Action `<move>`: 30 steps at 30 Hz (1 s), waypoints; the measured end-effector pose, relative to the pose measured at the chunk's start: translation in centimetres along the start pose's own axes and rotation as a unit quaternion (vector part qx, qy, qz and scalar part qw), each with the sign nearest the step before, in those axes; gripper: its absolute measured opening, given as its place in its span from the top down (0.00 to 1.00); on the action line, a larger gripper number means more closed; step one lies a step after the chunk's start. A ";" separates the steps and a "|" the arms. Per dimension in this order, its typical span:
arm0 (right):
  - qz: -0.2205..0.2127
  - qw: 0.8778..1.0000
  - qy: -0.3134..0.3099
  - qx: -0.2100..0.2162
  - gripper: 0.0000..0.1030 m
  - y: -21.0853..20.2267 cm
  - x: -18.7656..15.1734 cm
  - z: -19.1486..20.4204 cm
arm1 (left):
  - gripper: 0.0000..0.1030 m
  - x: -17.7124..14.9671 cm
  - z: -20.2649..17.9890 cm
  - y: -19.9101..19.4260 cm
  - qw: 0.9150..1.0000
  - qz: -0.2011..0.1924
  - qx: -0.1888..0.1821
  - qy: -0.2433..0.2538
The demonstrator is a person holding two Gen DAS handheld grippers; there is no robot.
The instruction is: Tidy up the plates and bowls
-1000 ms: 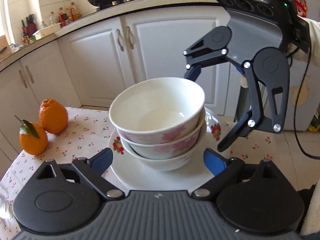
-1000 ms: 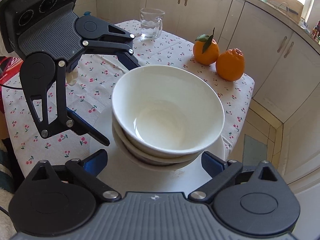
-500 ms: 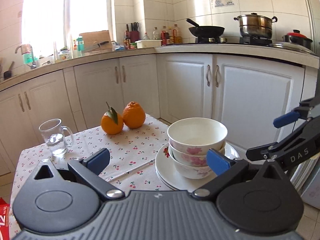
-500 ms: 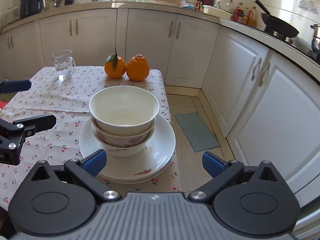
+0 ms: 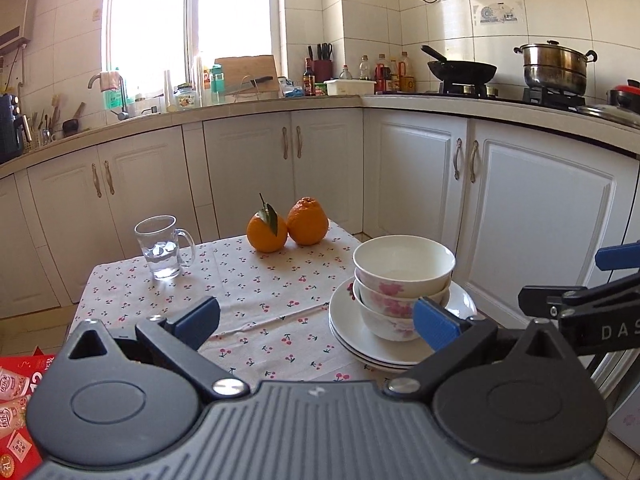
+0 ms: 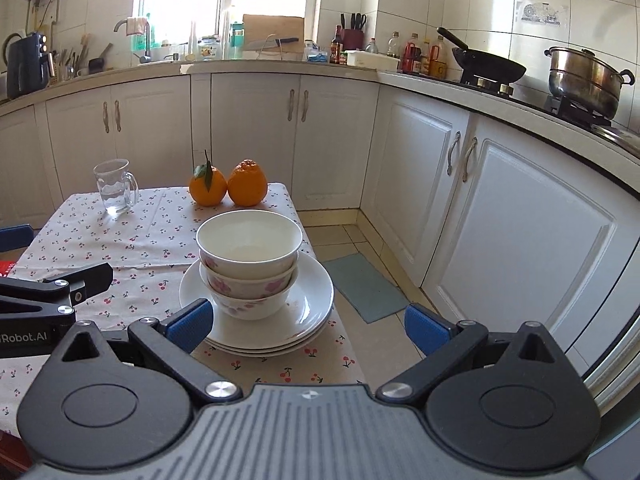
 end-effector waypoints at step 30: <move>-0.015 1.000 0.005 -0.015 0.00 -0.9 -0.4 0.9 | 0.01 -0.9 0.0 -0.5 0.999 0.015 0.029 -0.022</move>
Point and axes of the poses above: each gripper's, at about its wrist camera, not at the fingertips, and y roughly the way its jaws point, z to its left, x to its top, the point moved 4 cm from there along y, roughly the way its jaws point, and after that the axes turned 5 degrees about -y, right-handed, at the moved point
